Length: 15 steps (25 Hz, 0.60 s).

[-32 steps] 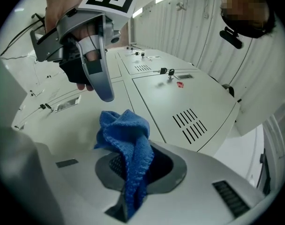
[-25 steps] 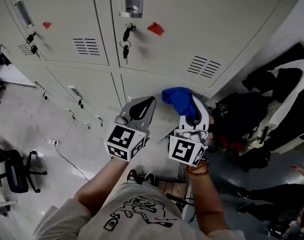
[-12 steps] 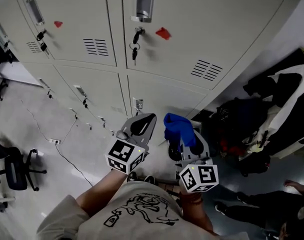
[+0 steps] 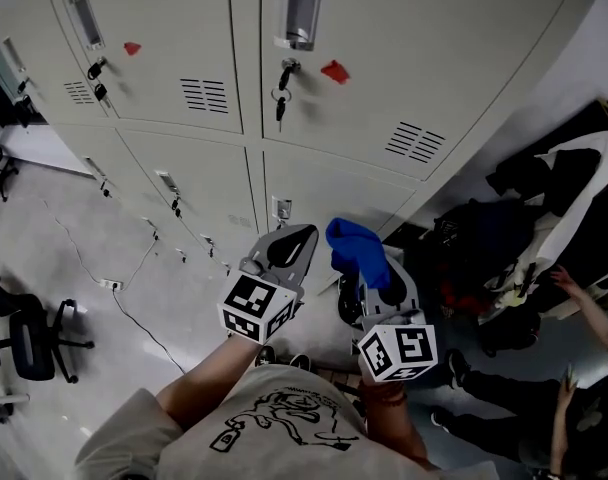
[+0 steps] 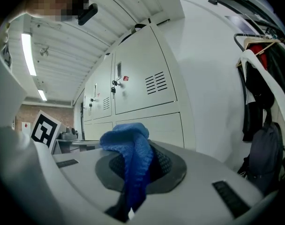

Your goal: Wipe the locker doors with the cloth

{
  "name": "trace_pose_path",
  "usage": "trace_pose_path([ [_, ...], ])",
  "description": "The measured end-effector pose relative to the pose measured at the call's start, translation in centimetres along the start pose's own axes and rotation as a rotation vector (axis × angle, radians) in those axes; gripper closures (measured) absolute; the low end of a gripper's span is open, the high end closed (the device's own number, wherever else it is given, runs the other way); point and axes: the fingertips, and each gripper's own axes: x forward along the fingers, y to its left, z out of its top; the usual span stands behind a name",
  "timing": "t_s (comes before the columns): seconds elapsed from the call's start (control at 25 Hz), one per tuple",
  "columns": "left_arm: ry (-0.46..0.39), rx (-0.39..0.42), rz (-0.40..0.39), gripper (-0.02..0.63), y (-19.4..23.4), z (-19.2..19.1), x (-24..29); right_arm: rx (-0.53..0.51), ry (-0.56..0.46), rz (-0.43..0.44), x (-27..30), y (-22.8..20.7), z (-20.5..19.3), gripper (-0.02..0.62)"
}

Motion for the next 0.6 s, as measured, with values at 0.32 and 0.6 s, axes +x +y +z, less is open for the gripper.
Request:
trace_pose_path([
  [0.32,0.004,-0.012,0.006,0.607,0.06,-0.28,-0.52,0.002,-0.009,0.007,-0.43,0.53,0.36,0.549],
  [0.6,0.001,-0.018,0.005,0.607,0.03,-0.32,-0.60,0.007,-0.004,0.010,-0.61,0.68,0.15,0.549],
])
